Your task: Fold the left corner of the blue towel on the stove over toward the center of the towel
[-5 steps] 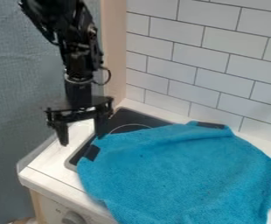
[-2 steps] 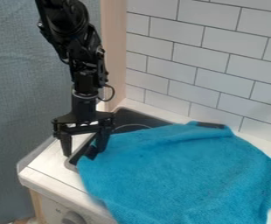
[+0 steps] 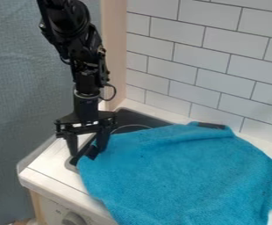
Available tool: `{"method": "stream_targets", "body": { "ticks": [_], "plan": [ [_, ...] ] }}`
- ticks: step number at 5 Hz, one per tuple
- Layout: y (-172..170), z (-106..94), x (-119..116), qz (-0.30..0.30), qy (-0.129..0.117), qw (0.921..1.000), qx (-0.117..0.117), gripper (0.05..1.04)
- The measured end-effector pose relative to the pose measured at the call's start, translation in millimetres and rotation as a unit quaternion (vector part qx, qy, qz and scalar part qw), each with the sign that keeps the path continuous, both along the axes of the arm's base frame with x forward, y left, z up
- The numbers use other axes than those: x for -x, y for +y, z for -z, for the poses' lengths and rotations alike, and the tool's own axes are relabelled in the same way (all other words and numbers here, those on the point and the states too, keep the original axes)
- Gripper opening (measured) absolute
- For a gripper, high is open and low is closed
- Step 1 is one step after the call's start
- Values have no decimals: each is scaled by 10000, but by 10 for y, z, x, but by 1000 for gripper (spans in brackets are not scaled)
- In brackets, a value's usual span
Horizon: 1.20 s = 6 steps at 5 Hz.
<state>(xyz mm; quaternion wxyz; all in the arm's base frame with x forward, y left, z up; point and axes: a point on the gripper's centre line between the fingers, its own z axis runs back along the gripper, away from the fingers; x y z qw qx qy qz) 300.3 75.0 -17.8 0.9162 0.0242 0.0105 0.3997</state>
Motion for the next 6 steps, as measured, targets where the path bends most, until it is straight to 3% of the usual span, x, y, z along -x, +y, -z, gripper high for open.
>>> {"method": "stream_targets", "body": {
  "ticks": [1, 2, 3, 6],
  "plan": [
    [-13, -4, -30, -39, -87, 10000, -6, 390],
    [-17, 4, -41, -149, -130, 9998, -10, 215],
    [-21, 9, -43, -197, -157, 9997, -4, 107],
    [50, -128, -198, -331, -250, 9991, -75, 51]
  ]
}}
